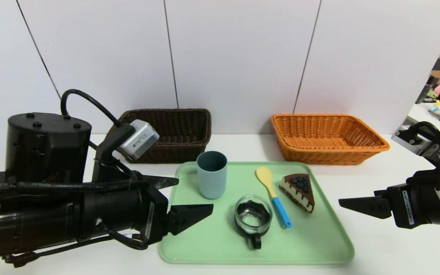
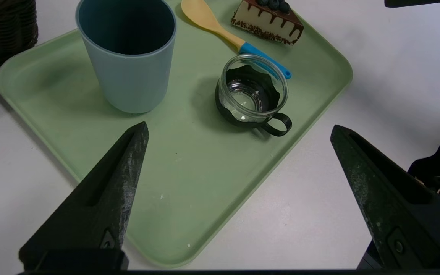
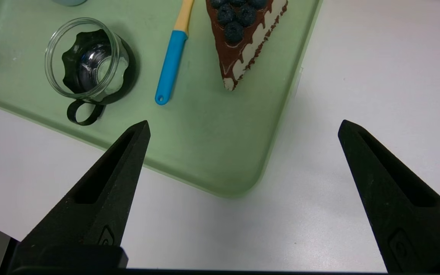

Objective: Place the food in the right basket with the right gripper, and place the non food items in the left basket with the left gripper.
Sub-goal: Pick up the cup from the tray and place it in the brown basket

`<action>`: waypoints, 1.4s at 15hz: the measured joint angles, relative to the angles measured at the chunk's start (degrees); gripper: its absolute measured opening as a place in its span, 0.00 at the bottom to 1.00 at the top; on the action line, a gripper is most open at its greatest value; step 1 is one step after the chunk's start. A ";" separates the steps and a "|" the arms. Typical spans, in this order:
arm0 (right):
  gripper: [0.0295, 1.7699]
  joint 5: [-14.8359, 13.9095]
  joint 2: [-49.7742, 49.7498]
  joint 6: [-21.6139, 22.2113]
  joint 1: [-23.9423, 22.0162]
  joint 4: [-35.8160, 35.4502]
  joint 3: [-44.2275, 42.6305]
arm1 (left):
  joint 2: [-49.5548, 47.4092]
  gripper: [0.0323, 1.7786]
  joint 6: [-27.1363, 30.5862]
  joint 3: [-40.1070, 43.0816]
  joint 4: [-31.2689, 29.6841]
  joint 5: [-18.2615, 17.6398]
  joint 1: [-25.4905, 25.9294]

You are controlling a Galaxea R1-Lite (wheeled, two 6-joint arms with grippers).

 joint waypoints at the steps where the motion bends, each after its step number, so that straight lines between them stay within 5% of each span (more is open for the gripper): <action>1: 0.96 0.02 0.00 0.00 0.09 0.27 -0.02 | 0.96 0.95 0.73 1.21 -3.19 0.00 -0.13; 6: 0.96 0.02 -0.26 -0.17 0.16 0.99 -0.07 | 6.25 0.95 9.90 6.47 -15.54 0.11 -0.22; 21: 0.96 0.94 -1.27 -0.69 0.13 1.60 0.11 | 19.19 0.95 11.91 6.89 -29.88 -0.13 6.75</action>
